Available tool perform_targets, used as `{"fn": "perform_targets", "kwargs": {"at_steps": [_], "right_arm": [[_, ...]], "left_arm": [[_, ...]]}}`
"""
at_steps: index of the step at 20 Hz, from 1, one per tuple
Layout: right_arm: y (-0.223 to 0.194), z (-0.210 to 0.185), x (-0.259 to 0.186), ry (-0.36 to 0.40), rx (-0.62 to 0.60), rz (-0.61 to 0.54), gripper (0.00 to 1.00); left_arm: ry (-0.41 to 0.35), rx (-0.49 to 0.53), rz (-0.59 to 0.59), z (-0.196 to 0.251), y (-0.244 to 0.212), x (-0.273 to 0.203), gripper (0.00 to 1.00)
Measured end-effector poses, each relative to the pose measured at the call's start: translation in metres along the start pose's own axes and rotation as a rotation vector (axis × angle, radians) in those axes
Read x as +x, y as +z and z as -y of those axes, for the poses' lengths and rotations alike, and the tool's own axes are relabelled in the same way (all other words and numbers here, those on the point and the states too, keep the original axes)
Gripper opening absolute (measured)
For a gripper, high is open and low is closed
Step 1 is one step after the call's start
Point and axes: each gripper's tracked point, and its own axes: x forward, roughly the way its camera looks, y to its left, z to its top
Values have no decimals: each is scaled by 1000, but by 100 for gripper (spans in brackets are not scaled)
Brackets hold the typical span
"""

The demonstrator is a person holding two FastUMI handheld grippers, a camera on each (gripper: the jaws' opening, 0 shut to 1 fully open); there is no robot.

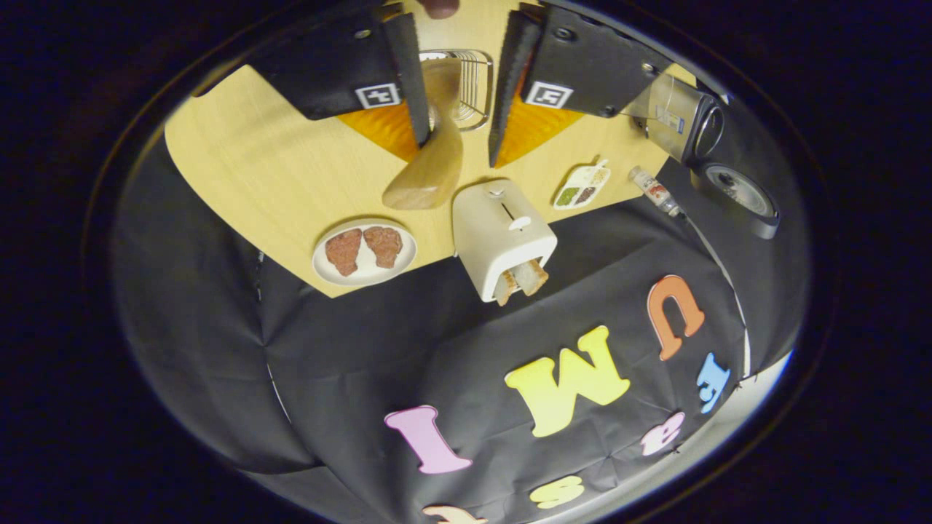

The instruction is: Close the left gripper, press the button to open the rice cooker; take a wooden spoon from the chopstick holder with the right hand, scoop a spoonful of rice and pour it into the rice cooker, then put the wooden spoon back into the chopstick holder.

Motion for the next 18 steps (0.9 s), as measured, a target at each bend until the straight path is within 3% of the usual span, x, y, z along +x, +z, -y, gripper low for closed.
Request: {"fn": "perform_targets", "kwargs": {"at_steps": [2, 3, 6, 10, 14, 18], "right_arm": [[18, 5, -16, -22, -12, 41, 77], [27, 4, -26, -25, -19, 62, 82], [51, 0, -59, -27, -121, 119, 81], [97, -14, -116, -52, -260, 242, 94], [117, -26, -168, -77, -299, 328, 100], [94, -31, -194, -94, -258, 314, 100]], "left_arm": [[-3, -7, 18, -5, 7, 9, 94], [-11, -11, 35, -6, 12, 14, 94], [-23, -7, 88, -9, 27, 36, 95], [-32, 10, 124, -11, 38, 78, 95], [-26, 42, 87, -19, 29, 131, 94], [-17, -37, -24, -32, 10, 178, 94]]}}
